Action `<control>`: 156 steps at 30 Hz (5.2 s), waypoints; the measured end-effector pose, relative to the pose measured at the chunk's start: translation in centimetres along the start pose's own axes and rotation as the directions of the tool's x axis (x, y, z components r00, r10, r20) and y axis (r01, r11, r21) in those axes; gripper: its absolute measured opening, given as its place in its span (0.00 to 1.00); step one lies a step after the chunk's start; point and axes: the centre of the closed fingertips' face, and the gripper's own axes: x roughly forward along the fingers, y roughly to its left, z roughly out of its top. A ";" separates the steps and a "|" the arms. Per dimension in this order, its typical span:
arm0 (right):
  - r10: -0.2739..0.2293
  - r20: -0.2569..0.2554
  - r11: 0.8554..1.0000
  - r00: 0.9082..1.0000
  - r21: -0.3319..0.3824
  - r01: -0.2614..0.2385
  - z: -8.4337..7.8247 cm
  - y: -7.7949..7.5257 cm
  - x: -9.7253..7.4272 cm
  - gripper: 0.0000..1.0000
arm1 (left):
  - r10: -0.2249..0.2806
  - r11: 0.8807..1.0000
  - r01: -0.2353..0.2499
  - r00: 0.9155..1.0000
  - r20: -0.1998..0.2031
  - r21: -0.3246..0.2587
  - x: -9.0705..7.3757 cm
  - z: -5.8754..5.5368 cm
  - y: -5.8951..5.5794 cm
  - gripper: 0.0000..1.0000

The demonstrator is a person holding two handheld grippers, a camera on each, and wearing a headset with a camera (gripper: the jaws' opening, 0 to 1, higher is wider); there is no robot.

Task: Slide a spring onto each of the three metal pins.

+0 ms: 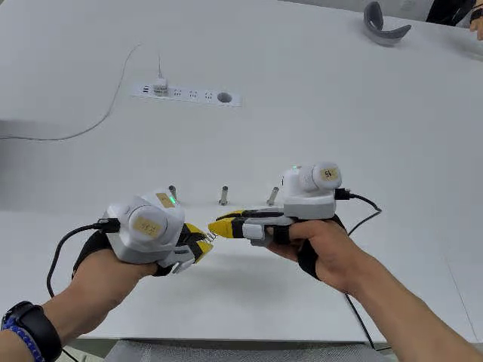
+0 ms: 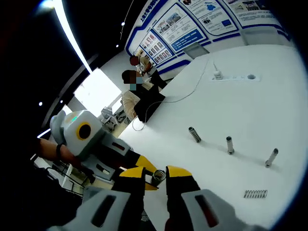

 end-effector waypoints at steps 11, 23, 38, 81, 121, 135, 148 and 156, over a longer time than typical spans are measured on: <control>-0.016 -0.178 0.982 0.984 -0.187 -0.018 -1.3 0.6 0.3 0.18 | -0.010 0.999 0.009 1.000 0.026 0.037 -0.2 1.1 0.3 0.10; 0.001 -0.265 0.958 0.964 -0.277 -0.077 -0.4 0.7 -1.1 0.16 | -0.074 0.994 0.067 0.994 0.079 0.086 -0.4 3.0 -0.4 0.10; -0.012 -0.423 0.877 0.906 -0.440 -0.194 -0.5 1.9 -2.7 0.14 | -0.171 0.981 0.155 0.974 0.146 0.116 -0.9 5.0 -2.7 0.10; -0.074 -0.434 0.838 0.898 -0.515 -0.180 -2.0 0.7 -3.9 0.12 | -0.177 0.983 0.170 0.975 0.134 0.063 -1.0 2.6 -2.1 0.12; -0.273 -0.386 0.863 0.881 -0.503 0.047 -4.1 -6.1 -6.2 0.12 | 0.016 0.994 -0.003 0.992 0.122 -0.109 -1.9 -0.4 2.7 0.29; -0.302 -0.387 0.848 0.871 -0.527 0.060 -2.2 -7.6 -4.9 0.12 | 0.095 0.987 -0.076 0.987 0.131 -0.144 -3.1 -0.4 4.8 0.40; -0.317 -0.372 0.843 0.872 -0.531 0.080 0.1 -9.4 -3.3 0.12 | 0.157 0.974 -0.132 0.979 0.132 -0.185 -4.1 -0.7 6.8 0.51; -0.319 -0.383 0.838 0.867 -0.540 0.070 1.0 -10.1 -2.2 0.12 | 0.190 0.964 -0.160 0.974 0.127 -0.214 -4.6 -1.3 7.8 0.56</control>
